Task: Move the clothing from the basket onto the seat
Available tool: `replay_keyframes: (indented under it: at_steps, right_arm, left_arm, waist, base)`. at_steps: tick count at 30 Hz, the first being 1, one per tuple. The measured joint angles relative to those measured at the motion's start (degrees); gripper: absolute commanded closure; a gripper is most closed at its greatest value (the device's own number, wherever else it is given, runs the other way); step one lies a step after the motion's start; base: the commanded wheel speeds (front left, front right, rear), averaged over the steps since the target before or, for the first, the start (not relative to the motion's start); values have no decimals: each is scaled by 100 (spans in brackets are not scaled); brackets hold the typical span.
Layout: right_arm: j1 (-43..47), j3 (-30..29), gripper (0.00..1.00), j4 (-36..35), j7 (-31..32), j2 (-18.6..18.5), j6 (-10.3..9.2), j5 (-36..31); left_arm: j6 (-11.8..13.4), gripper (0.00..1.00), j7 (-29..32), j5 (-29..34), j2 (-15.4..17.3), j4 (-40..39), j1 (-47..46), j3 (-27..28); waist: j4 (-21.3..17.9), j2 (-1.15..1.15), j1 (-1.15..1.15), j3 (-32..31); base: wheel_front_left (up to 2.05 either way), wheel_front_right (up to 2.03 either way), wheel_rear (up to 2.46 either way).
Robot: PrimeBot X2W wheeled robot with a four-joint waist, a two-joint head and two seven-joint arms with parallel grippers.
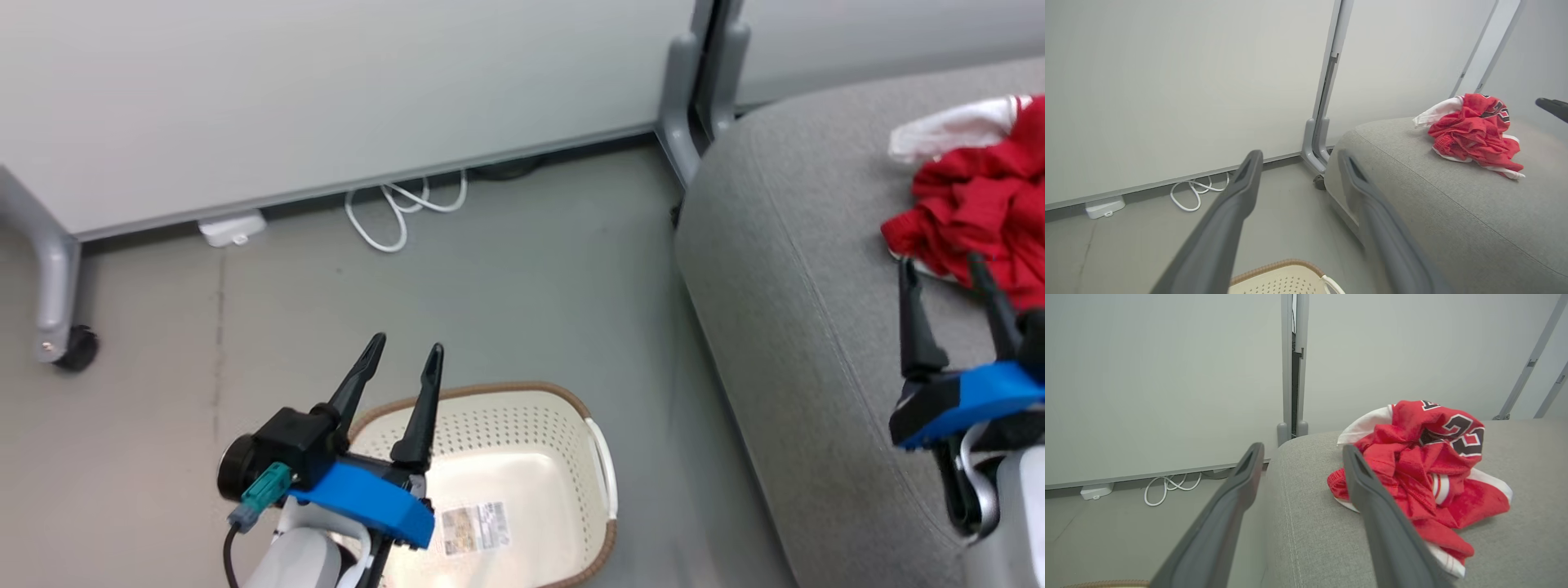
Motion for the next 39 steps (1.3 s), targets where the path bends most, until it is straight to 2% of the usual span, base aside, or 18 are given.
replay_keyframes:
  at_steps: [6,13,24,39]
  right_arm:
    - [802,-12,0,-811,250,343,0,-107]
    - [1421,9,0,-1370,343,632,0,-103]
    - [1907,136,0,-1510,255,770,0,-41]
    - [2084,332,0,-1405,188,783,0,270]
  left_arm:
    - [0,0,0,29,-1,123,294,334]
    - [-1,0,0,79,2,207,573,704]
    - [-1,0,0,190,-9,356,722,1279]
    - [-1,0,0,299,-33,523,815,1436]
  waist:
    - [395,0,1,-415]
    - [769,0,1,-736]
    - [1081,0,2,-998]
    - [1214,0,2,-995]
  base:
    - [0,0,0]
    - [0,0,0]
    - [0,0,0]
    - [0,0,0]
